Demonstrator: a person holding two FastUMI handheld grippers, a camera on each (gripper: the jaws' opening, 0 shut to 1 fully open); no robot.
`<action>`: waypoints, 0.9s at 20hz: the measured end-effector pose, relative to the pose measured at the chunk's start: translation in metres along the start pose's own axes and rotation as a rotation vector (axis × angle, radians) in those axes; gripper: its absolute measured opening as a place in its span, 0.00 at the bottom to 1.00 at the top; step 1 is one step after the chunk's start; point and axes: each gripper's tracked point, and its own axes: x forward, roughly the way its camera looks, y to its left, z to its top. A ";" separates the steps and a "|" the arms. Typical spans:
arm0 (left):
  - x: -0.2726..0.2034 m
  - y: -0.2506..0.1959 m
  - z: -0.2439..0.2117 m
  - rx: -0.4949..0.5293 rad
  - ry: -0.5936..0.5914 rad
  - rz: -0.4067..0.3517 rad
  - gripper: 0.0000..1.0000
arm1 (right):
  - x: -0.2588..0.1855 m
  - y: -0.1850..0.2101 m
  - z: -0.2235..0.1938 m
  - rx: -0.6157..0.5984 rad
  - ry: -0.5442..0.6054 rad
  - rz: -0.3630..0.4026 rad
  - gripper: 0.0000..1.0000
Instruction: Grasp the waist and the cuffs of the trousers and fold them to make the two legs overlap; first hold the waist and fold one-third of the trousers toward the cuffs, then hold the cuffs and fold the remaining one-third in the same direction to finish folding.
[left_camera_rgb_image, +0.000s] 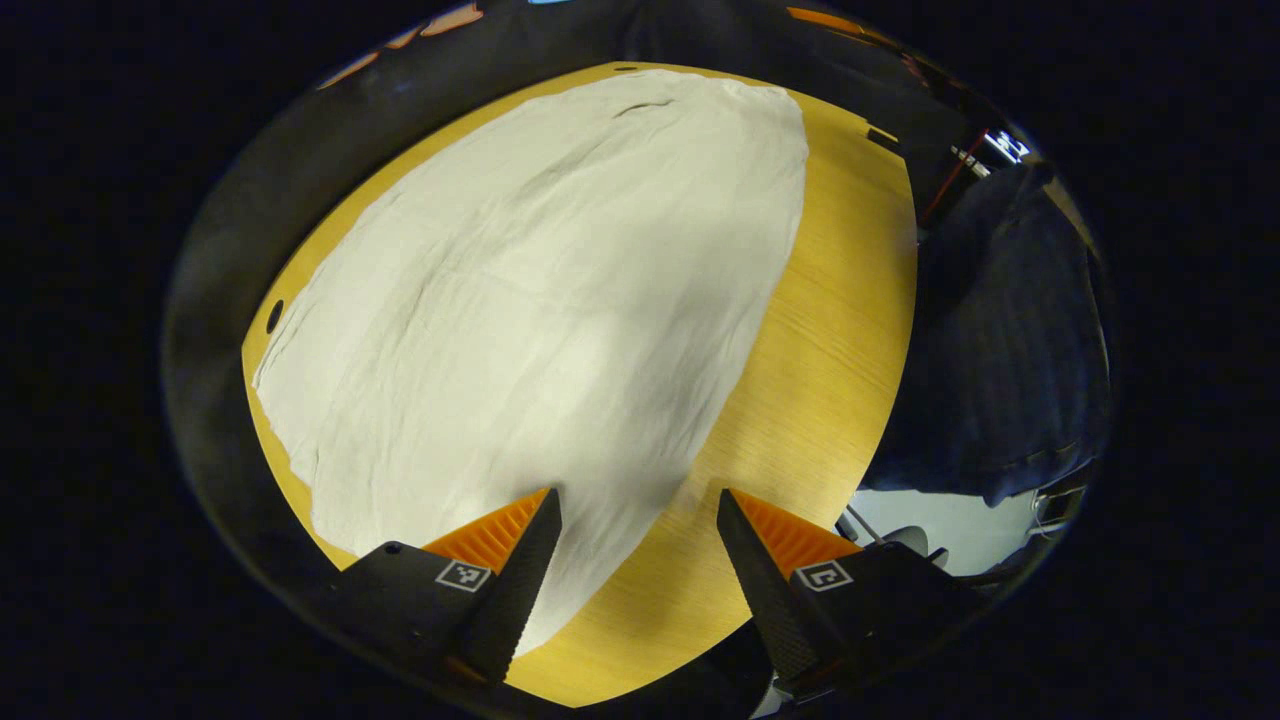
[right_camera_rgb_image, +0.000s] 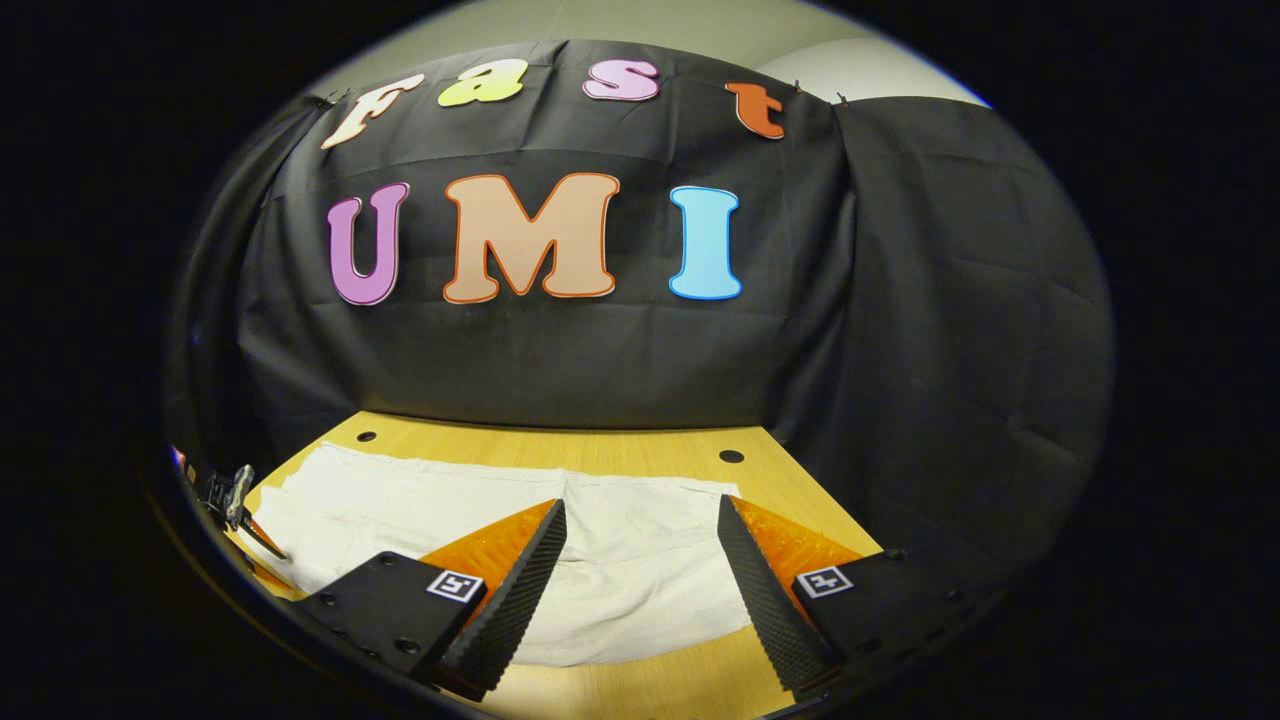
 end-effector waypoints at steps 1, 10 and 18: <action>0.002 0.002 -0.003 0.018 0.014 -0.005 0.93 | -0.001 -0.002 -0.001 0.002 0.006 -0.005 0.98; 0.004 -0.001 -0.013 0.113 0.120 -0.050 0.91 | 0.003 -0.015 -0.014 -0.003 0.037 -0.027 0.98; 0.002 -0.002 -0.015 0.156 0.219 -0.051 0.83 | 0.013 -0.006 -0.026 -0.027 0.079 0.032 0.98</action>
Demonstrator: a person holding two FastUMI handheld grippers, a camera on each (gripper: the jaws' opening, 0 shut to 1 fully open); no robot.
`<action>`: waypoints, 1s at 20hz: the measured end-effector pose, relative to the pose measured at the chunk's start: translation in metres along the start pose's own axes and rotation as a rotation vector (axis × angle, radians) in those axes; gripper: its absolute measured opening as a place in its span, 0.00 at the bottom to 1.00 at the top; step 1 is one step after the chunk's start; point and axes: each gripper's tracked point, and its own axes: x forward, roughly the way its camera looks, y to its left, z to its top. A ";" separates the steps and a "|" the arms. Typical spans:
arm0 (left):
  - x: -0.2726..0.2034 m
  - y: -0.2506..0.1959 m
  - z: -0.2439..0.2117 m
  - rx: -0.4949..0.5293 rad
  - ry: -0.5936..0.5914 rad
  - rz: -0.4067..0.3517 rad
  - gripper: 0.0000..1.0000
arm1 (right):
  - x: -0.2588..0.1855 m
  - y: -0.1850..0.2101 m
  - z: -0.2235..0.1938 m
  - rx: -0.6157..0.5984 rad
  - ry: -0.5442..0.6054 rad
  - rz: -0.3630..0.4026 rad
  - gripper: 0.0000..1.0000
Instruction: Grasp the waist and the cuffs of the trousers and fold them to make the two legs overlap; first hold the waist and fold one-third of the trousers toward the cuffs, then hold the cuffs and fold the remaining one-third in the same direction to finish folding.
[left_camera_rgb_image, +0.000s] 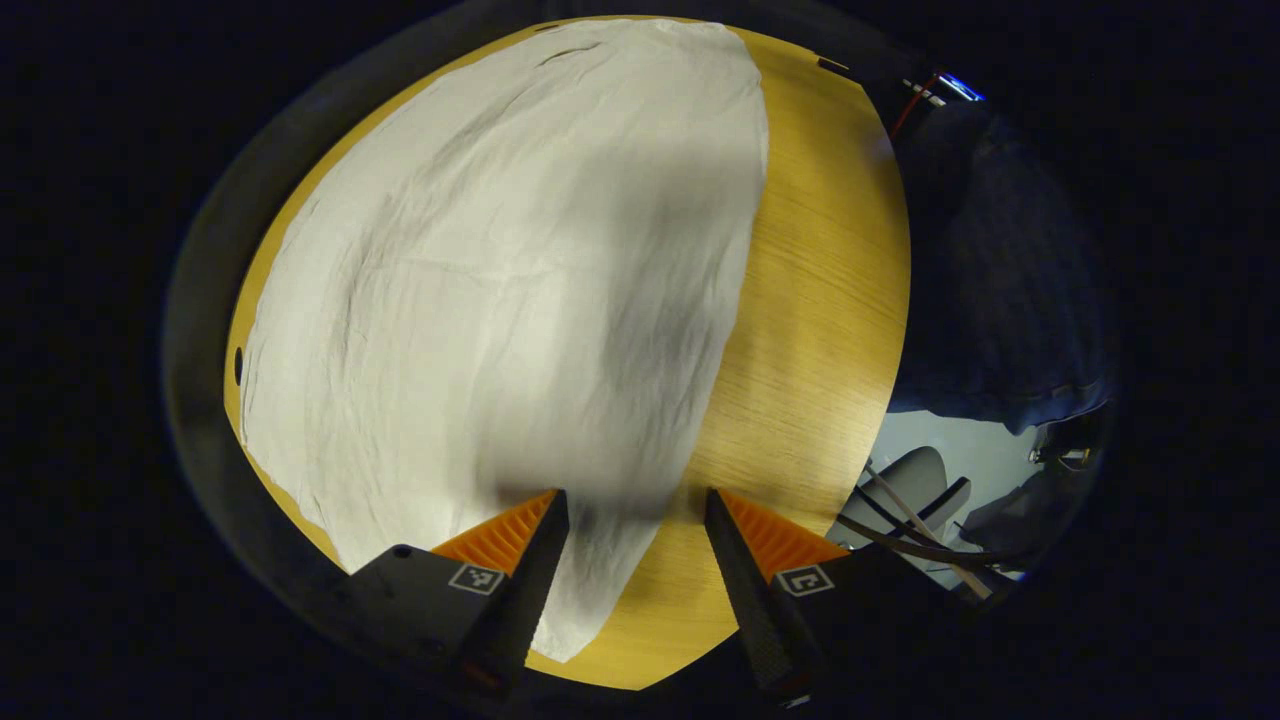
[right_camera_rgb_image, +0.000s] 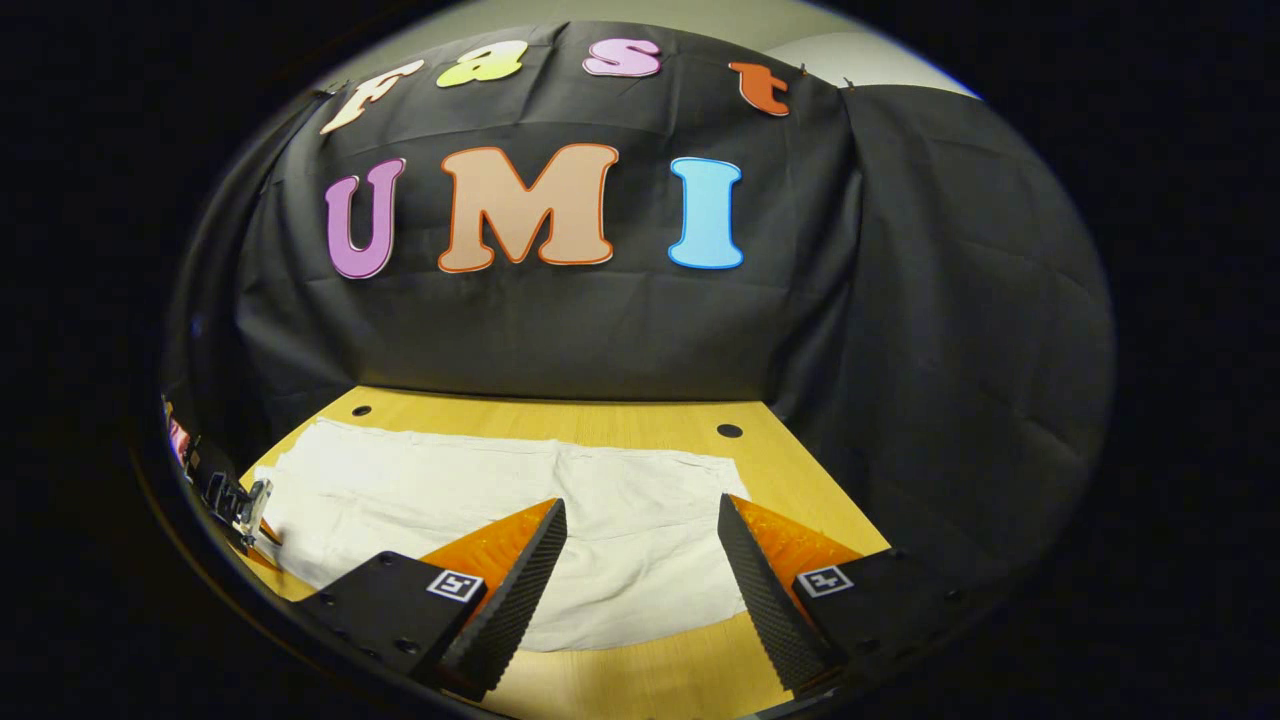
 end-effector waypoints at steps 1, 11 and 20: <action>0.000 0.001 -0.001 0.004 0.012 0.000 0.79 | 0.002 0.001 -0.002 -0.012 0.007 0.014 0.98; 0.001 0.031 0.006 -0.024 0.042 0.017 0.07 | 0.023 0.018 -0.037 -0.116 0.129 0.209 0.98; 0.001 0.032 0.008 -0.006 0.049 -0.005 0.00 | 0.032 0.018 -0.102 -0.467 0.341 0.474 0.98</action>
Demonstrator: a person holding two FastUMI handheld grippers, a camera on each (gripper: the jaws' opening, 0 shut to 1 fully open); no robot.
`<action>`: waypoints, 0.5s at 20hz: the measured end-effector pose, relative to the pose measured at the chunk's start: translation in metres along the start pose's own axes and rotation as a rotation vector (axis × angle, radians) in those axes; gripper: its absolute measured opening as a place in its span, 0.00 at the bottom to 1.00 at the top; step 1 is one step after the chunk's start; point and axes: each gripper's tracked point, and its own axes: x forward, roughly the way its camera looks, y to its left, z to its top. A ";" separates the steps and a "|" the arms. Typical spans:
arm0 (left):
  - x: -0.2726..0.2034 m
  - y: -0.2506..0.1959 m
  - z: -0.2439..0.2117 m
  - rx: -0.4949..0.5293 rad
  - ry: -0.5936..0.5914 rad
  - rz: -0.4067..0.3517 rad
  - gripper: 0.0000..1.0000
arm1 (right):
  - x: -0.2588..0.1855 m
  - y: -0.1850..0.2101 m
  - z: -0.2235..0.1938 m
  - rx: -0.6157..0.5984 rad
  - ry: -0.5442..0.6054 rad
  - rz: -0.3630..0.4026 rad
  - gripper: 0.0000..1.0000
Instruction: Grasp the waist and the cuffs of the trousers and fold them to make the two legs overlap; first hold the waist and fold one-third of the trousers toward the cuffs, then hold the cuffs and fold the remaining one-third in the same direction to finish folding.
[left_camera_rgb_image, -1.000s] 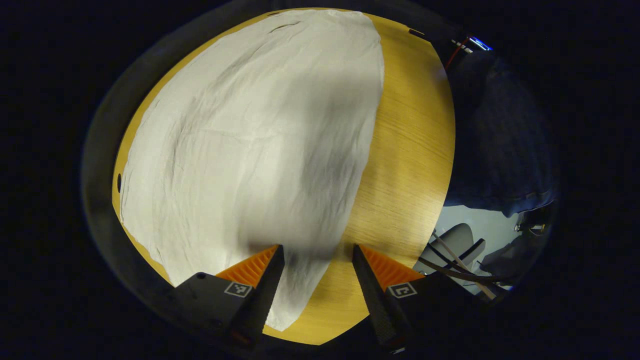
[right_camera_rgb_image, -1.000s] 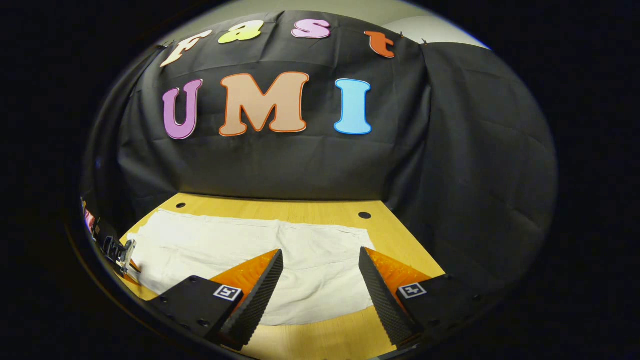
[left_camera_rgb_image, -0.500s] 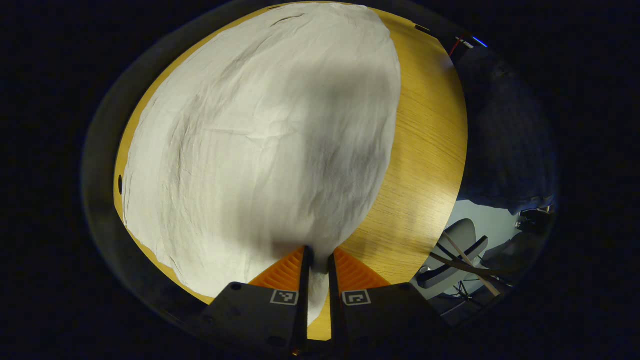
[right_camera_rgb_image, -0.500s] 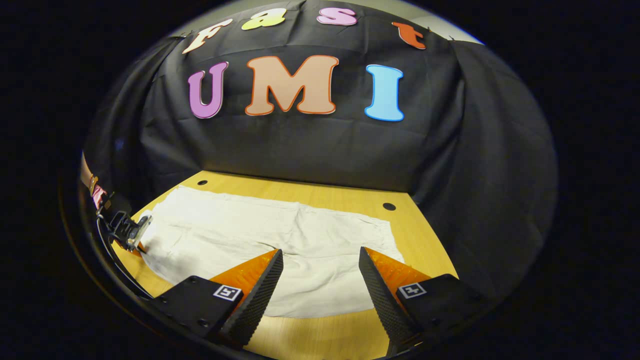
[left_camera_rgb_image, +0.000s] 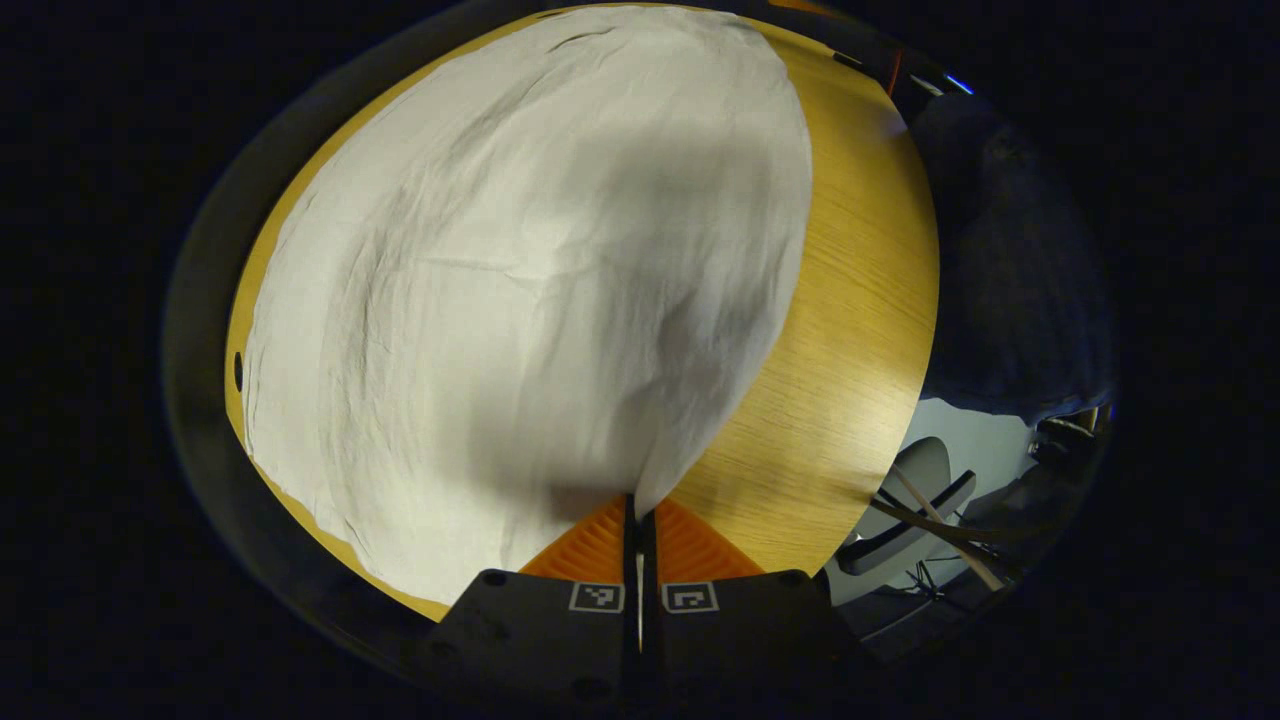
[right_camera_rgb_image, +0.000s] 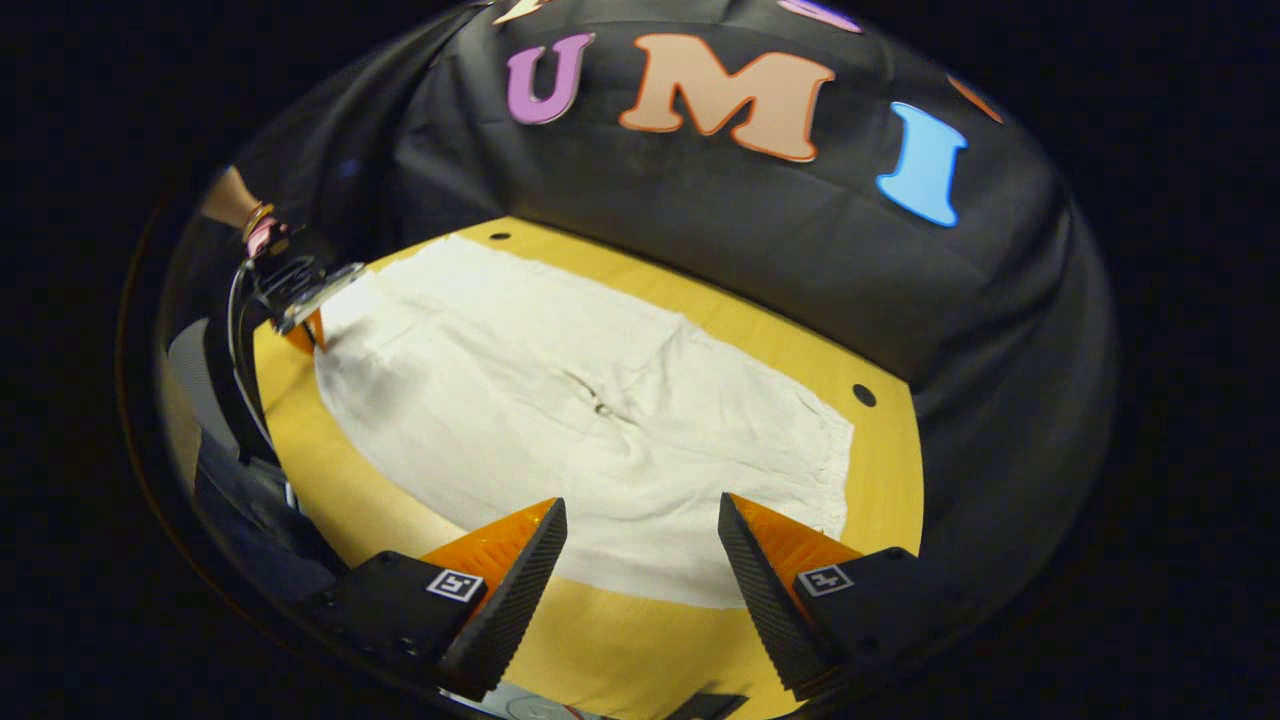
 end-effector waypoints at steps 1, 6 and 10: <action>0.001 -0.001 -0.001 -0.001 0.001 -0.003 0.00 | 0.002 0.002 -0.010 -0.049 0.031 0.034 0.98; 0.003 -0.001 -0.002 -0.004 0.004 0.006 0.00 | 0.016 0.003 -0.060 -0.251 0.210 0.168 0.98; 0.004 -0.001 -0.002 -0.014 0.010 0.015 0.00 | 0.035 -0.003 -0.091 -0.315 0.328 0.233 0.98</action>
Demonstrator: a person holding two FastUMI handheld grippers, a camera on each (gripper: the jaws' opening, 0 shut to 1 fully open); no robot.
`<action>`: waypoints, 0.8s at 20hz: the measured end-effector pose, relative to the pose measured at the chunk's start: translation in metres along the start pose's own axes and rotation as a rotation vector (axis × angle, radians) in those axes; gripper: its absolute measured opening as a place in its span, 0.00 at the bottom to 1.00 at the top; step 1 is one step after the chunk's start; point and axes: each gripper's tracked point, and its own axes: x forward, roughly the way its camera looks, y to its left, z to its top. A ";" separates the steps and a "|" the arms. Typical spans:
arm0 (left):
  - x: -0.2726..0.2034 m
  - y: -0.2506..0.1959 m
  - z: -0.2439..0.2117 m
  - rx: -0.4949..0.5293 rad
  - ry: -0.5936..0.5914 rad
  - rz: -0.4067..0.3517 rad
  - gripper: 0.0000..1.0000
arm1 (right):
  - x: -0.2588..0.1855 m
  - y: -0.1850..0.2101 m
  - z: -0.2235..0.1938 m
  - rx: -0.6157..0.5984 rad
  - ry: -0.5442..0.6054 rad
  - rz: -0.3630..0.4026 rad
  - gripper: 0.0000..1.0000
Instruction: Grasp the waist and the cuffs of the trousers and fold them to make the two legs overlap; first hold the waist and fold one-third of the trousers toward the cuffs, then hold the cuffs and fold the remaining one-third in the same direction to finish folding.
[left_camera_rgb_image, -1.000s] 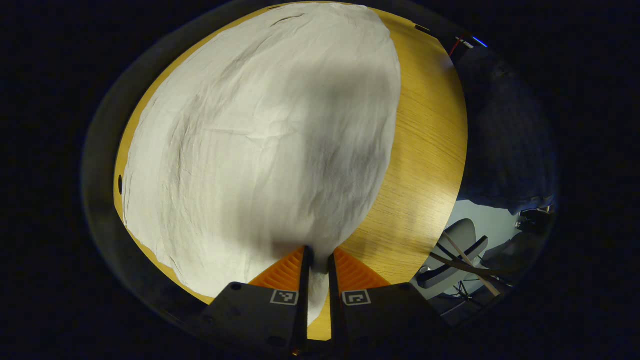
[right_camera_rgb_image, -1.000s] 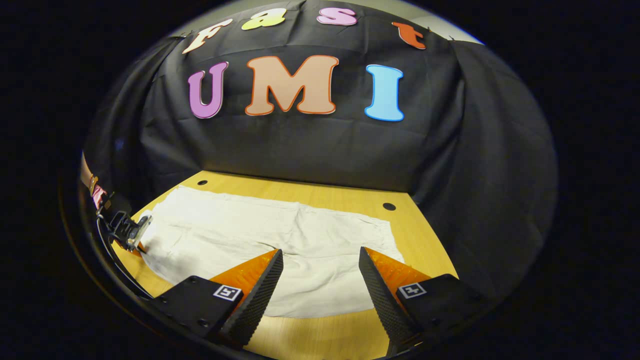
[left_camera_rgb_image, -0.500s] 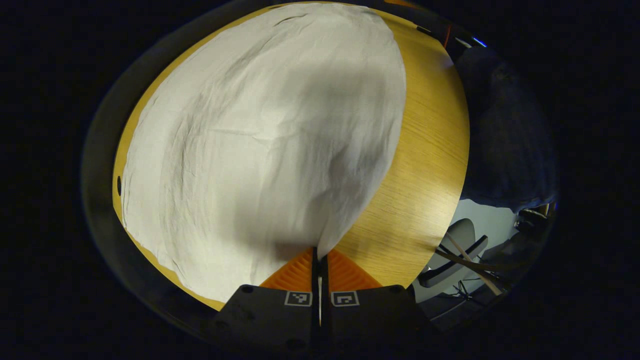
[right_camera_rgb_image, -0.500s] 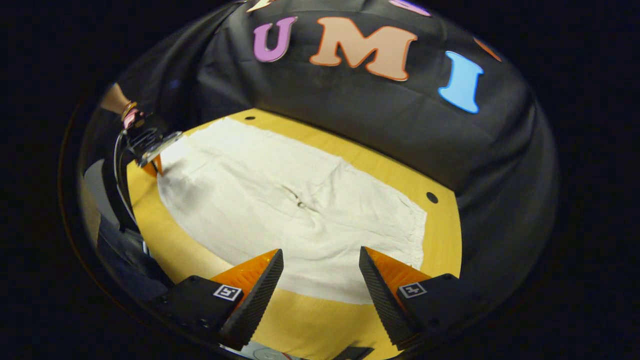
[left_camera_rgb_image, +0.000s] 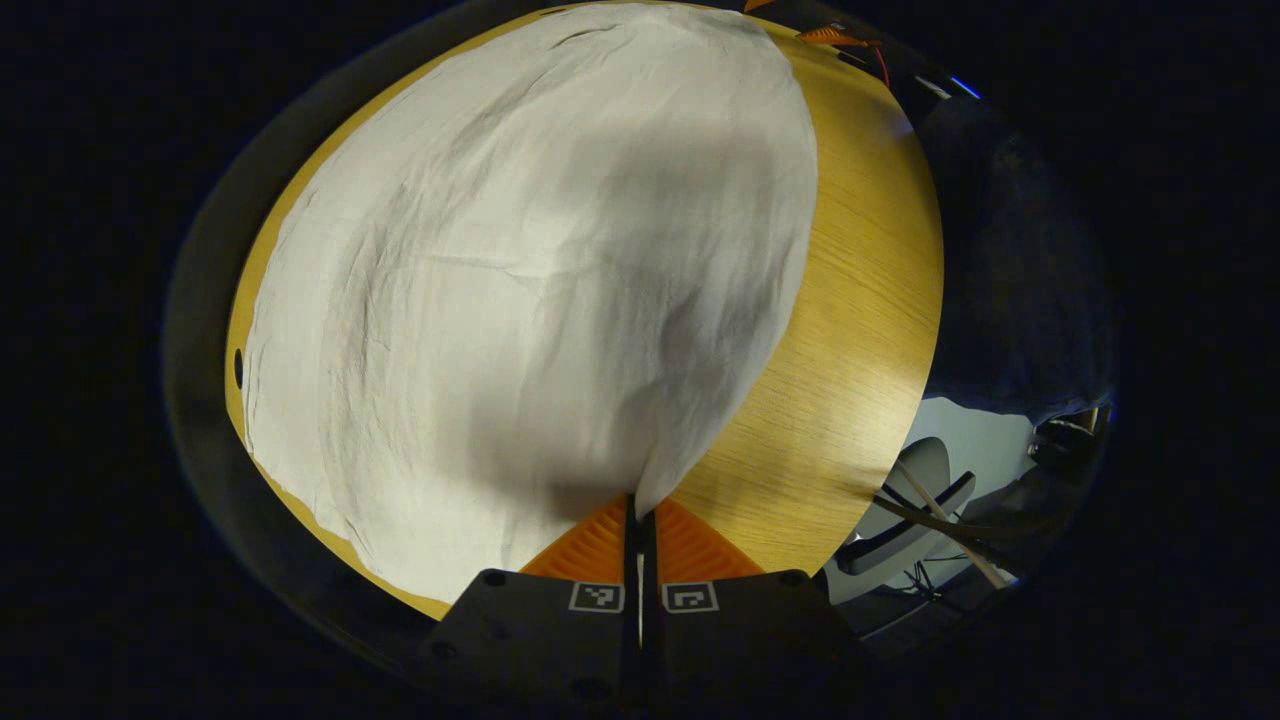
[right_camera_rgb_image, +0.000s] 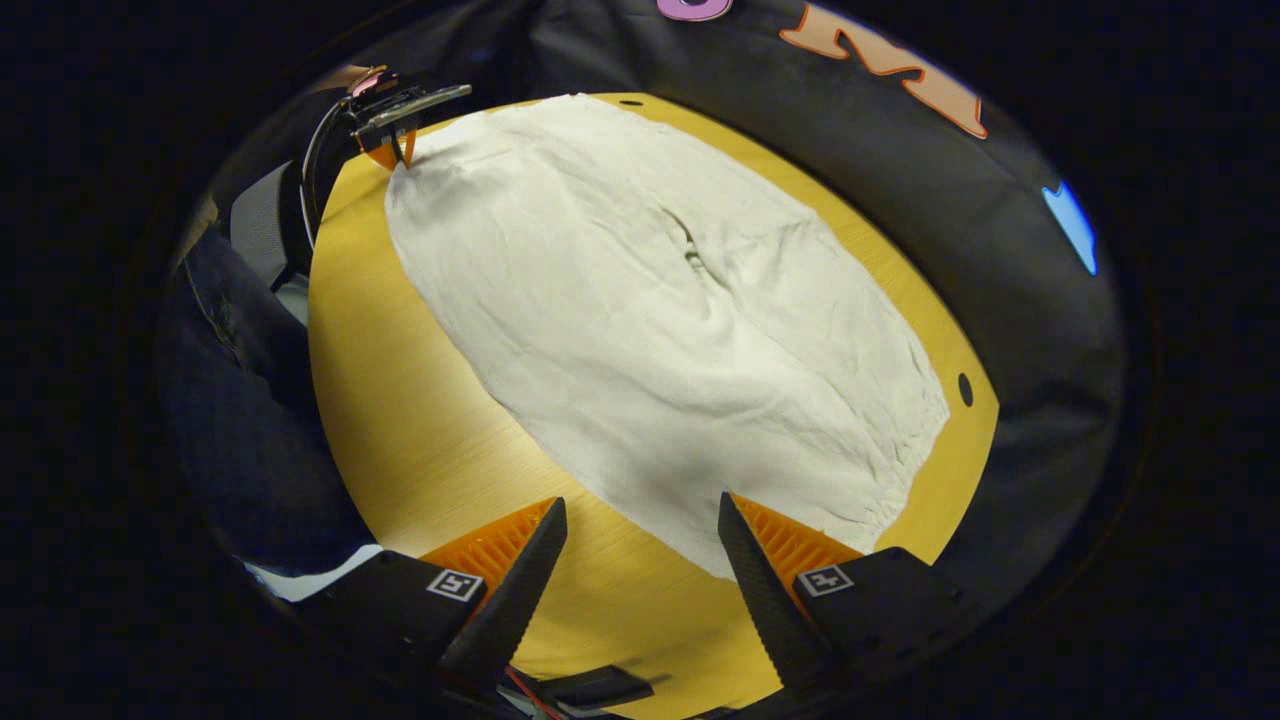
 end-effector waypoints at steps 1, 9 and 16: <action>0.000 0.001 -0.001 -0.001 0.002 0.003 0.00 | 0.007 0.000 -0.004 -0.008 0.020 0.015 0.98; 0.001 0.001 0.000 -0.008 0.017 0.009 0.00 | 0.031 0.000 -0.016 -0.051 0.131 0.120 0.90; 0.002 0.000 0.002 -0.010 0.020 0.008 0.00 | 0.032 -0.002 -0.015 -0.050 0.229 0.120 0.75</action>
